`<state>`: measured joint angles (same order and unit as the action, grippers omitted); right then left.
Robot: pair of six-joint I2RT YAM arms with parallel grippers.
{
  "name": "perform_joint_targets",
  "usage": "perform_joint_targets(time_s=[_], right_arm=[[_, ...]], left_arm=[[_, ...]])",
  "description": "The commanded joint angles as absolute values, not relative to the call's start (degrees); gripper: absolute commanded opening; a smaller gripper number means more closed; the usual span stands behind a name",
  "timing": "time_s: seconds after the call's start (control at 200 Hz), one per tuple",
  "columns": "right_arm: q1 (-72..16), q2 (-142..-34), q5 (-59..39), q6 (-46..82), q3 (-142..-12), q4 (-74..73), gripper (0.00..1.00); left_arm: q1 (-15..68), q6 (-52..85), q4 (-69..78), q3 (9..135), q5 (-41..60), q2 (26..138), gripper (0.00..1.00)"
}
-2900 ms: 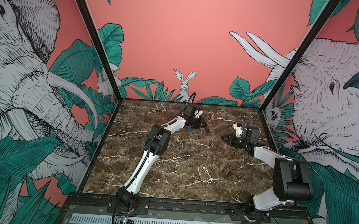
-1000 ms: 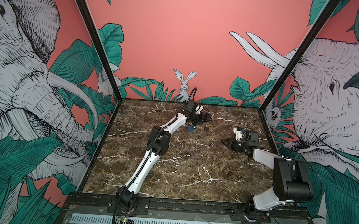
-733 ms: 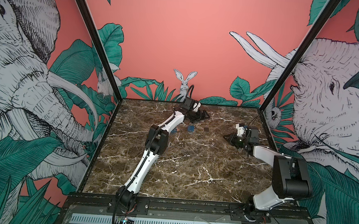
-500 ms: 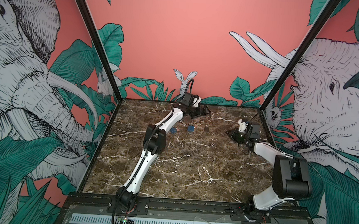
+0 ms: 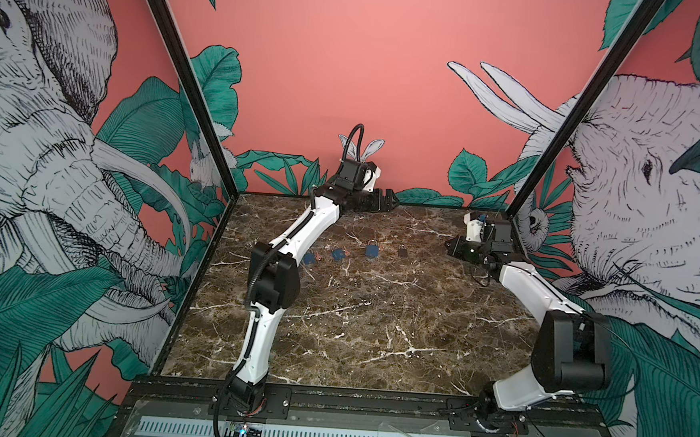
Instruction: Lock with the key
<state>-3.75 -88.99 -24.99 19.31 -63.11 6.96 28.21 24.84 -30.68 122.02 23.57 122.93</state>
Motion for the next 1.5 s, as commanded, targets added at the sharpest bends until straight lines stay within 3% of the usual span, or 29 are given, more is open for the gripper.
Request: perform_joint_targets(time_s=[0.0, 0.26, 0.56, 0.865, 1.155, 1.496], right_arm=[[-5.4, -86.1, -21.3, 10.9, -65.6, 8.6, 0.0], [-7.1, -88.3, -18.1, 7.3, -66.1, 2.3, 0.0], [-10.9, -93.4, -5.4, 5.2, -68.2, 1.4, 0.0], [-11.9, -101.5, 0.2, 14.1, -72.1, 5.3, 0.0], [-12.9, -107.5, -7.3, 21.1, -73.8, 7.9, 0.0], [-13.4, -109.7, -16.8, 29.2, -68.5, 1.0, 0.0]], left_arm=[[27.0, 22.8, -28.9, 112.8, 19.1, 114.2, 0.99], [23.8, 23.7, -26.7, 92.1, 14.0, 98.3, 0.99], [23.5, 19.9, -28.1, 74.8, -3.0, 81.6, 0.99], [22.8, 18.3, -22.8, 54.8, -19.1, 62.0, 0.99], [22.2, 19.4, -23.1, 49.1, -16.7, 56.8, 0.99], [21.8, 19.3, -19.6, 47.4, -8.9, 57.4, 0.99]])
